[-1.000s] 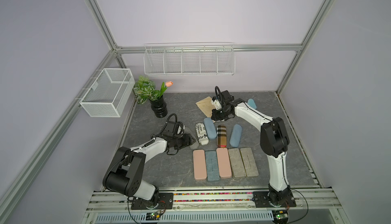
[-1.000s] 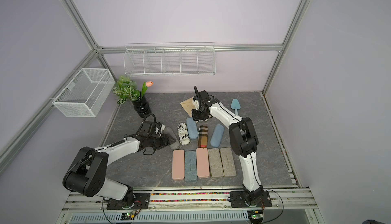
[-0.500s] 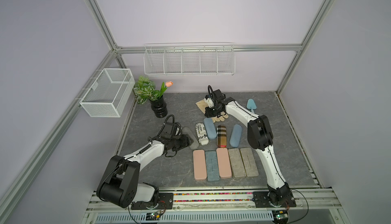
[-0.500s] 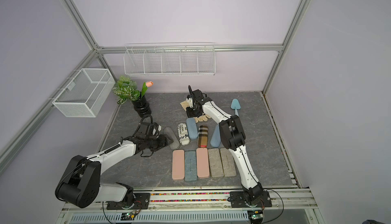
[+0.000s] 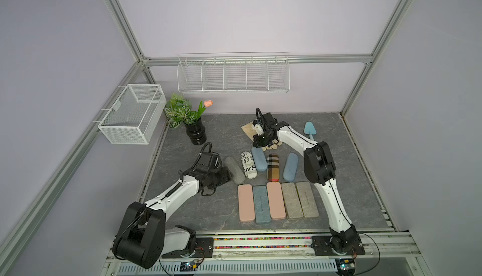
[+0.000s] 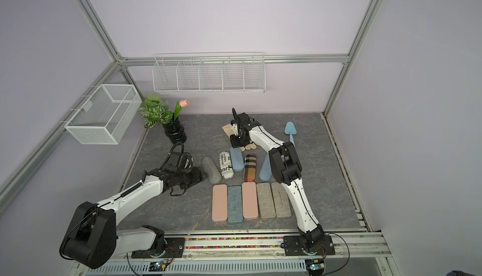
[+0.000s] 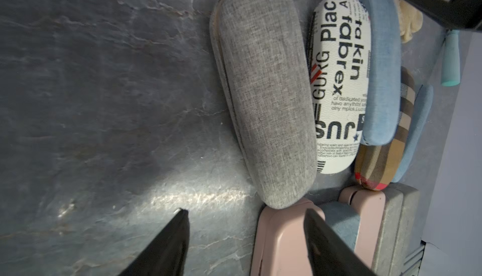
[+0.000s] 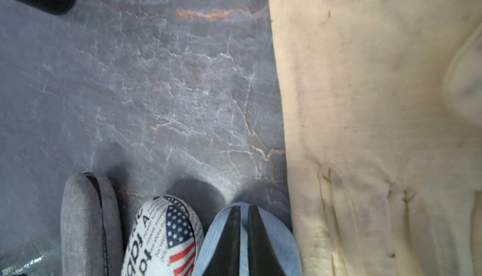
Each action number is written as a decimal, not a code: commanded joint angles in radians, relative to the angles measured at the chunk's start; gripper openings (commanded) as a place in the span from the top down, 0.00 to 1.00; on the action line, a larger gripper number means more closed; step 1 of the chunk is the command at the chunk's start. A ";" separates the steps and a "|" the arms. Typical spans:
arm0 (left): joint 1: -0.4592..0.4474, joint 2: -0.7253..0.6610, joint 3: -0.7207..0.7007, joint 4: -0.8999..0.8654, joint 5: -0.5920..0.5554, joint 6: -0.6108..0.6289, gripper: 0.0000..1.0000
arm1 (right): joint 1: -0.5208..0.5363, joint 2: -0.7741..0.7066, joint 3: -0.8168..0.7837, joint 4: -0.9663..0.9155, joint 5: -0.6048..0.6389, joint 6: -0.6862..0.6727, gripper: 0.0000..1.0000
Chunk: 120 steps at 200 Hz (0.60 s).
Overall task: Close the glasses case
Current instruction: Move the glasses case to the center of the board.
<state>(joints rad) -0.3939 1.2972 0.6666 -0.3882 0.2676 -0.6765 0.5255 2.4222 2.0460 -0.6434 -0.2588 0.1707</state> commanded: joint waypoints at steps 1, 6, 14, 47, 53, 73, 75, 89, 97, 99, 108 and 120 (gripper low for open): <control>-0.004 0.018 0.033 -0.027 -0.034 -0.020 0.30 | 0.006 -0.043 -0.079 -0.033 -0.002 -0.027 0.88; -0.004 0.020 0.034 -0.027 -0.036 -0.023 0.30 | 0.007 -0.052 -0.094 -0.027 -0.002 -0.027 0.88; -0.003 0.026 0.037 -0.029 -0.040 -0.025 0.30 | 0.006 -0.068 -0.119 -0.016 0.001 -0.026 0.89; -0.003 0.054 0.062 -0.041 -0.051 -0.025 0.30 | 0.007 -0.132 -0.203 0.019 0.005 -0.019 0.88; -0.004 0.060 0.069 -0.045 -0.055 -0.023 0.30 | 0.007 -0.145 -0.215 0.026 0.010 -0.018 0.88; -0.002 0.094 0.103 -0.066 -0.065 -0.008 0.30 | 0.006 -0.192 -0.259 0.053 0.027 -0.008 0.88; -0.002 0.099 0.108 -0.070 -0.068 -0.005 0.30 | 0.006 -0.196 -0.262 0.056 0.028 -0.006 0.88; 0.000 0.145 0.154 -0.098 -0.075 0.019 0.30 | 0.007 -0.235 -0.283 0.074 0.036 0.007 0.88; 0.004 0.176 0.189 -0.118 -0.079 0.033 0.30 | 0.007 -0.262 -0.296 0.081 0.046 0.015 0.88; 0.004 0.184 0.197 -0.122 -0.080 0.037 0.30 | 0.006 -0.270 -0.299 0.082 0.050 0.018 0.88; 0.010 0.219 0.234 -0.143 -0.086 0.051 0.31 | 0.006 -0.308 -0.319 0.088 0.068 0.027 0.88; 0.020 0.261 0.280 -0.172 -0.093 0.068 0.32 | 0.007 -0.374 -0.358 0.103 0.097 0.039 0.88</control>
<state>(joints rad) -0.3904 1.4914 0.8600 -0.4892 0.2073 -0.6571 0.5262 2.1887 1.7401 -0.5873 -0.2146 0.1844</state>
